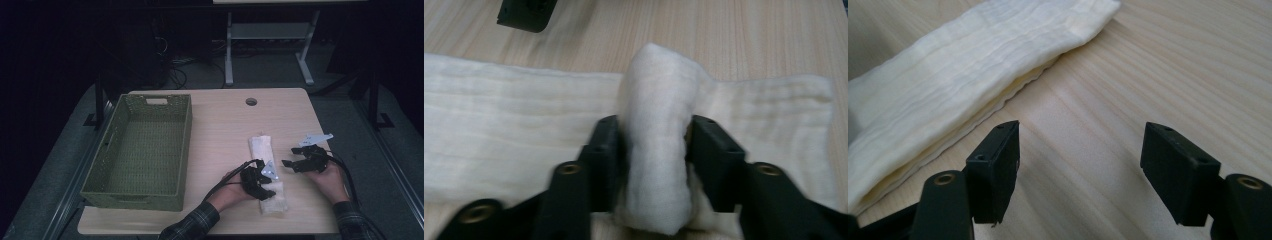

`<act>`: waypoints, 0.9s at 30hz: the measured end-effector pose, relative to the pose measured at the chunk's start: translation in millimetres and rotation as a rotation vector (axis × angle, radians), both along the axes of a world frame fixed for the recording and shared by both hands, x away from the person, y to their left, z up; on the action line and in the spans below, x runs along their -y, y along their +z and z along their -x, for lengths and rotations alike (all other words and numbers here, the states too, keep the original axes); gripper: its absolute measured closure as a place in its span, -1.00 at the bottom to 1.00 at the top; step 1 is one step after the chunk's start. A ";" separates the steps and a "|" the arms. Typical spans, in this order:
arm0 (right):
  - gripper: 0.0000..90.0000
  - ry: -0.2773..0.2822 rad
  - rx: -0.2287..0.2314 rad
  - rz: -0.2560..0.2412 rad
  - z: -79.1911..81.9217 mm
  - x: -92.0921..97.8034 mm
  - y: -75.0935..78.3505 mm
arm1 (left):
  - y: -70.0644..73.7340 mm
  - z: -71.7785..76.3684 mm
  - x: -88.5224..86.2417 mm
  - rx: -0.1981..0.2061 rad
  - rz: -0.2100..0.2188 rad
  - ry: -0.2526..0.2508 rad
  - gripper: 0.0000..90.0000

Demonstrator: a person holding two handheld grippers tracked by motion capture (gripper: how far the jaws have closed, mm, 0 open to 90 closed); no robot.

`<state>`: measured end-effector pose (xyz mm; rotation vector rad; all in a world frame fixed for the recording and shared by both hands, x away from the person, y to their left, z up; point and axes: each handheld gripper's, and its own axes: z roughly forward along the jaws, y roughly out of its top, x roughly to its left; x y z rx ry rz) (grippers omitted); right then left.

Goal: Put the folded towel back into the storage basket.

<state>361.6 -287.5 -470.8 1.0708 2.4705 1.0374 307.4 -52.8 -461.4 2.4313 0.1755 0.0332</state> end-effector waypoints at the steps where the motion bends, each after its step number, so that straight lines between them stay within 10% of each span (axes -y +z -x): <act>1: -0.30 0.006 0.006 0.005 -0.4 0.1 0.1 | 0.3 -0.4 -0.6 -0.005 -0.002 0.002 0.65; 9: -0.30 0.080 0.063 -0.022 -1.8 -4.5 16.7 | 1.1 -2.6 -8.2 -0.120 0.009 0.021 0.74; 17: -0.27 0.242 0.036 -0.078 -19.9 -22.0 31.8 | 2.8 3.5 -9.9 -0.104 -0.019 0.006 0.73; 27: -0.18 0.345 0.014 -0.019 -54.1 -60.7 32.7 | 1.7 1.5 -9.4 -0.143 0.004 0.025 0.74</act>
